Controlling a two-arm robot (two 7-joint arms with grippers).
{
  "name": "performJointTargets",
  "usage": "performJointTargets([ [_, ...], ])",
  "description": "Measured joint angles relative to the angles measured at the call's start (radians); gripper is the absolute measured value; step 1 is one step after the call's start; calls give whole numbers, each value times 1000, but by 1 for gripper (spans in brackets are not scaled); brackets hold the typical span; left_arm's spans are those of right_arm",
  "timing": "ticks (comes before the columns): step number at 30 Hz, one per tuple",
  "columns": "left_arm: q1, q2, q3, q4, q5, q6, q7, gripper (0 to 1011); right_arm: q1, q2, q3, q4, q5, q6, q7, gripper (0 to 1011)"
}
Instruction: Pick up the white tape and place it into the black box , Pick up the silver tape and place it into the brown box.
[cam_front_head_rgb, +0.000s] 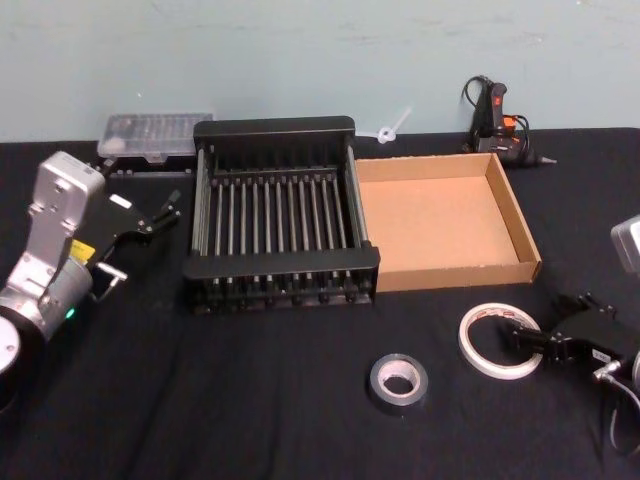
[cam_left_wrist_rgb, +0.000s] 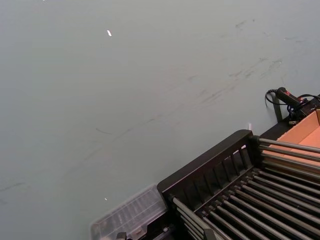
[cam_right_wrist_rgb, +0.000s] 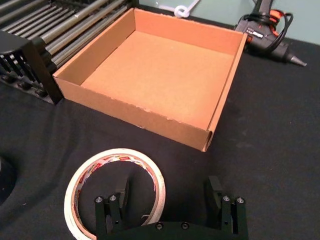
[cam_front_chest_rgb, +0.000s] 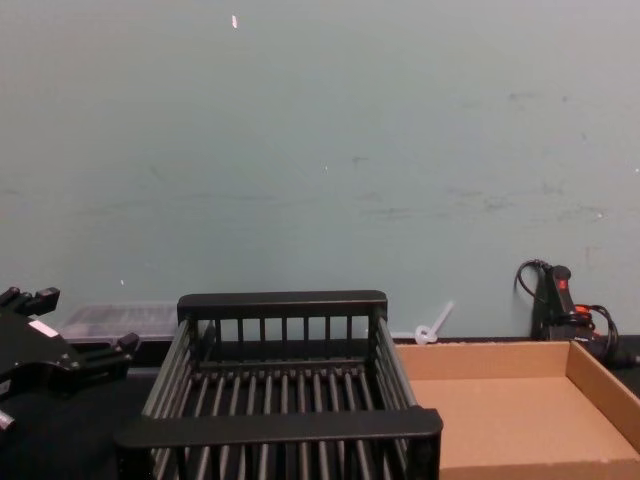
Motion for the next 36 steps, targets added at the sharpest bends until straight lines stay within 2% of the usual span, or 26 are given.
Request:
performJointTargets([
  [16, 0, 0, 0, 0, 0, 0, 0, 1001, 6, -34, 15, 19, -31, 32, 23, 1002],
  [36, 0, 0, 0, 0, 0, 0, 0, 1001, 1, -60, 38, 23, -57, 42, 44, 1002],
])
